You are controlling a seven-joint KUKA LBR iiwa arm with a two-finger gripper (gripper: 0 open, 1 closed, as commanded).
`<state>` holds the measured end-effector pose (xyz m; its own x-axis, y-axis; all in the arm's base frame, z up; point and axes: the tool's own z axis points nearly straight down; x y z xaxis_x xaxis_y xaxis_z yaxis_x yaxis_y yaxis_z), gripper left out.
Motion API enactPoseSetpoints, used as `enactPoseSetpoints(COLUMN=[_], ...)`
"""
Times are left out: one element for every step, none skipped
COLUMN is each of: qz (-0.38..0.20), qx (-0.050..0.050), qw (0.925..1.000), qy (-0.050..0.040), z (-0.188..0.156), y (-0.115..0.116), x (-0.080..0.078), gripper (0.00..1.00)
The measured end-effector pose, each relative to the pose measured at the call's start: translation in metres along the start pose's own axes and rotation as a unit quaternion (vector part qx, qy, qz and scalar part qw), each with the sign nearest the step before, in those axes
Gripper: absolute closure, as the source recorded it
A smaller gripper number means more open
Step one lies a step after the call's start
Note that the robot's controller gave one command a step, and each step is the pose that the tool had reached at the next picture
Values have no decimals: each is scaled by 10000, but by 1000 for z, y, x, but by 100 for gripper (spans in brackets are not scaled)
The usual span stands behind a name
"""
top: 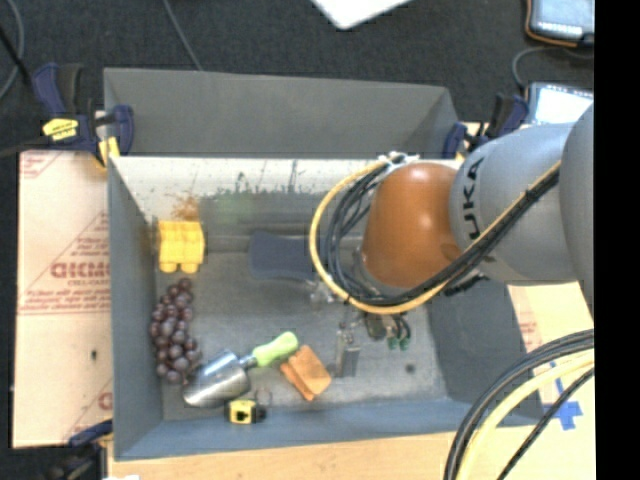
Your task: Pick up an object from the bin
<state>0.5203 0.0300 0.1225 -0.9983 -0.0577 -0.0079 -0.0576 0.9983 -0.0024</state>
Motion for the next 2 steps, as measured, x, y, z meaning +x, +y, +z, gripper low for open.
enactPoseSetpoints(qz=[-818,-1283], qx=[-12,-1], qw=[9966,9917], qy=[43,12], z=[31,43], y=[26,40], x=[4,10], gripper=[0,0])
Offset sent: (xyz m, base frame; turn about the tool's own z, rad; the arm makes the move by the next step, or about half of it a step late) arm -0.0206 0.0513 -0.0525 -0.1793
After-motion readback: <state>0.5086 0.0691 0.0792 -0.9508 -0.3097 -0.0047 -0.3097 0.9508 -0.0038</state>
